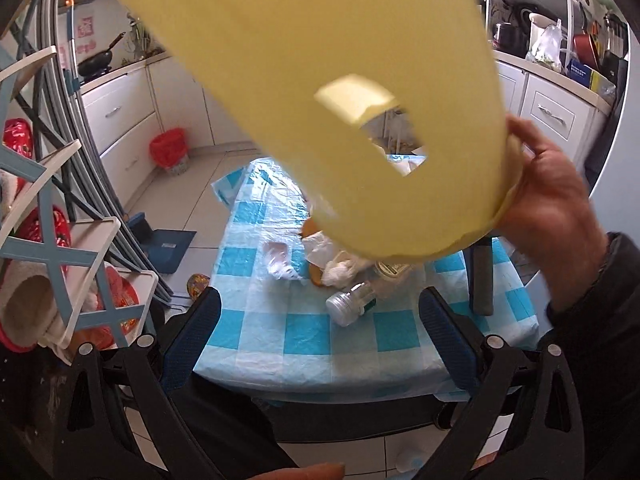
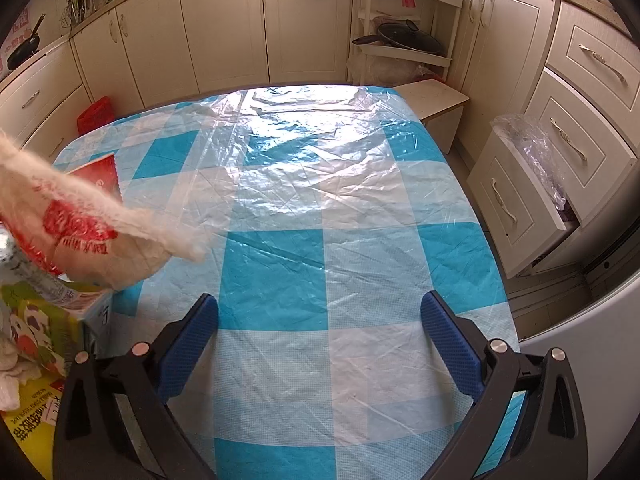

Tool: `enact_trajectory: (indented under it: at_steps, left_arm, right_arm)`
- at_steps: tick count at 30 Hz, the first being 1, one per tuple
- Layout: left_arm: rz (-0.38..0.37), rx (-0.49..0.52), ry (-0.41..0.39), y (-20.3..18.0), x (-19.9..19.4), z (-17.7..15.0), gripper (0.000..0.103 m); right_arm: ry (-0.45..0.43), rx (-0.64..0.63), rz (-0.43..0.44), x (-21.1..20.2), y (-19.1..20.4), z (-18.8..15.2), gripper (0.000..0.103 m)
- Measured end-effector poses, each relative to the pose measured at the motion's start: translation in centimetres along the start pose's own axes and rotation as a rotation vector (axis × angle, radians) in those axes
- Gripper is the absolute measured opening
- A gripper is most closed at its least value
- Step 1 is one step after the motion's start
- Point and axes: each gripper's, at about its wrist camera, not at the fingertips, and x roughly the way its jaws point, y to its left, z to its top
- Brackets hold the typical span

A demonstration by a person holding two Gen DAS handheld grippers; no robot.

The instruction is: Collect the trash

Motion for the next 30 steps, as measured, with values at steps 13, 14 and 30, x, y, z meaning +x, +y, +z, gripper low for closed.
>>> enact_trajectory:
  at_steps: [13,14,30]
  left_arm:
    - [-0.012,0.002,-0.005,-0.5,-0.6,0.0,0.095]
    - [-0.014,0.003,-0.005,-0.6,-0.6,0.0,0.095]
    - [-0.033,0.028,-0.005,-2.8,-0.1,0.6,0.095]
  right_arm:
    - [0.000,-0.001,0.000,0.1,0.1,0.1,0.097]
    - [0.000,-0.001,0.000,0.1,0.1,0.1,0.097]
    - [0.000,0.000,0.000,0.1,0.0,0.1,0.097]
